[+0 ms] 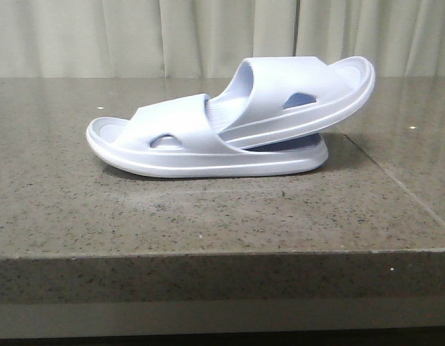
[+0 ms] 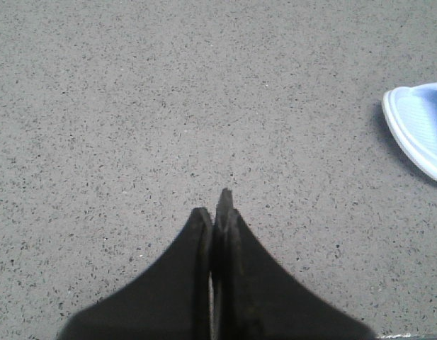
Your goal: Insert blue slippers together front up
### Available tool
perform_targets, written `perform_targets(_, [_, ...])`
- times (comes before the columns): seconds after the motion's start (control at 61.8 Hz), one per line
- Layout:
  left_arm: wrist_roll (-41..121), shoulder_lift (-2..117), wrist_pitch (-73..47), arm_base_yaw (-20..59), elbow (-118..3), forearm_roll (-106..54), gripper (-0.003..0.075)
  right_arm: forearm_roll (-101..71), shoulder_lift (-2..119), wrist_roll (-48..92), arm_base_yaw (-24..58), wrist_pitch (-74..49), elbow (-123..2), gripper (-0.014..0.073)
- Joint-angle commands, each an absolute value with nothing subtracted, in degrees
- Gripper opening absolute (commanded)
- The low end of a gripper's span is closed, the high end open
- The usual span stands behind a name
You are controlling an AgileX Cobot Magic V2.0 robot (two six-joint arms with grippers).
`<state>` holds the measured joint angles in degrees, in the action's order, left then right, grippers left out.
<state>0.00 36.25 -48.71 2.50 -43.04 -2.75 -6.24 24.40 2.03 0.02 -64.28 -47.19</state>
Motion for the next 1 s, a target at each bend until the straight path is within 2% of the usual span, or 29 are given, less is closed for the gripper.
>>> perform_targets(0.0, [-0.4, 36.4, -44.0, 3.0, -44.5, -3.6, -0.002, -6.7, 24.8, 2.1, 0.1, -60.9, -48.4, -0.0068])
perform_targets(0.663, [0.0, 36.4, -43.3, 3.0, -43.8, -0.9, -0.002, -6.7, 24.8, 2.1, 0.1, -60.9, -48.4, -0.0068])
perform_targets(0.809, [0.0, 32.5, -31.1, 3.0, -36.4, 0.0, -0.002, -6.7, 24.8, 2.1, 0.1, -60.9, -48.4, -0.0068])
perform_targets(0.987, [0.0, 20.5, -16.6, 1.9, -23.0, 0.4, -0.002, -6.7, 24.8, 2.1, 0.1, -60.9, -48.4, -0.0068])
